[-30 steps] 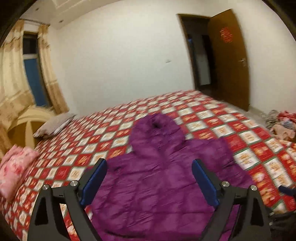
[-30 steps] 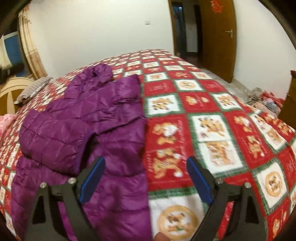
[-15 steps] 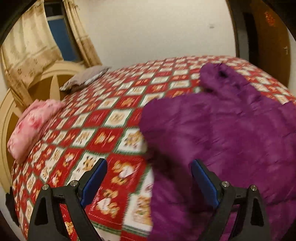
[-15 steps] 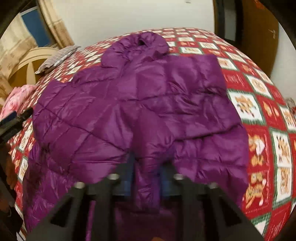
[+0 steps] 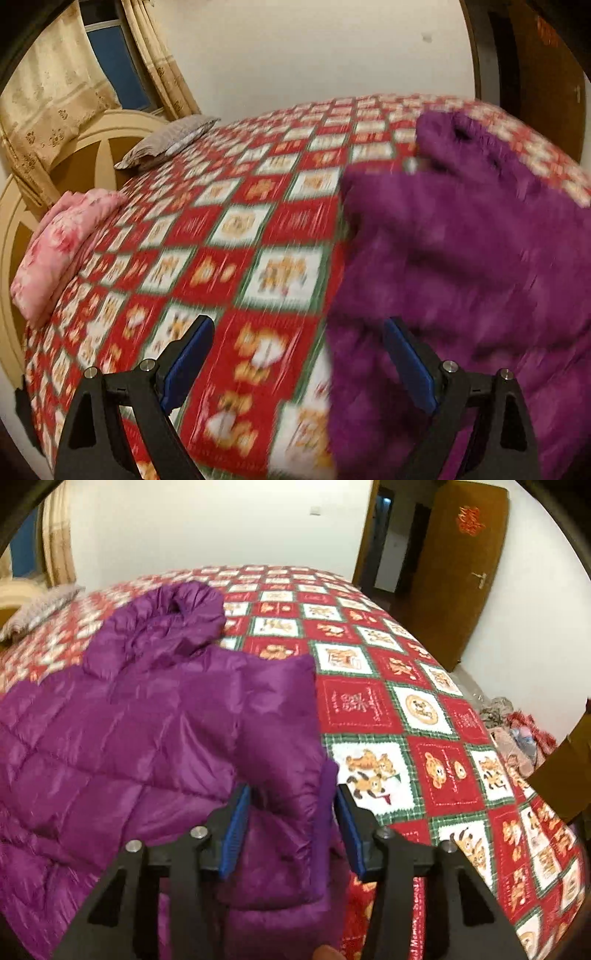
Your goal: Fold large clothes
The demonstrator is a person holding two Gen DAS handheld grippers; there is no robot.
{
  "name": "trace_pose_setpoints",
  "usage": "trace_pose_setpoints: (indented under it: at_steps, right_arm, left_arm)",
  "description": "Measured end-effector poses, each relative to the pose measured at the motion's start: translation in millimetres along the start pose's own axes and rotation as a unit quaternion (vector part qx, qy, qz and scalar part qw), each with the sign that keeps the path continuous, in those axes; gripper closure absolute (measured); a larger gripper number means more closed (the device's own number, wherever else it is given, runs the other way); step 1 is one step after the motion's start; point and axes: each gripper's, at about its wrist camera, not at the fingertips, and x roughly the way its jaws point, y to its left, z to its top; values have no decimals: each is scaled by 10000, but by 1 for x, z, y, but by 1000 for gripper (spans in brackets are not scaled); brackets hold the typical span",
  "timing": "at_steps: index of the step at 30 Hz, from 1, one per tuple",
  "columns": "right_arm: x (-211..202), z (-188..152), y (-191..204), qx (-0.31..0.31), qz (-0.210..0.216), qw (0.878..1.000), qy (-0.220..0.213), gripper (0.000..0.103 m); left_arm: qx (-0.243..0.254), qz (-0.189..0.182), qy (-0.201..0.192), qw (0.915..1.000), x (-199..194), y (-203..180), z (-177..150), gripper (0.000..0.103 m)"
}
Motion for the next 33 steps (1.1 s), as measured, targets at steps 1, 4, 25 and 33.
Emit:
trace_pose_setpoints:
  at_steps: [1, 4, 25, 33]
  right_arm:
    - [-7, 3, -1, 113, -56, 9998, -123, 39]
    - [-27, 9, 10, 268, 154, 9979, -564, 39]
    - [51, -8, 60, -1, 788, 9969, -46, 64]
    - [40, -1, 57, -119, 846, 9963, 54, 65]
  left_arm:
    - [-48, -53, -41, 10000, -2, -4, 9, 10]
    - [-283, -246, -133, 9992, 1, -23, 40, 10]
    - [-455, 813, 427, 9947, 103, -44, 23, 5]
    - [-326, 881, 318, 9951, 68, -34, 45, 5]
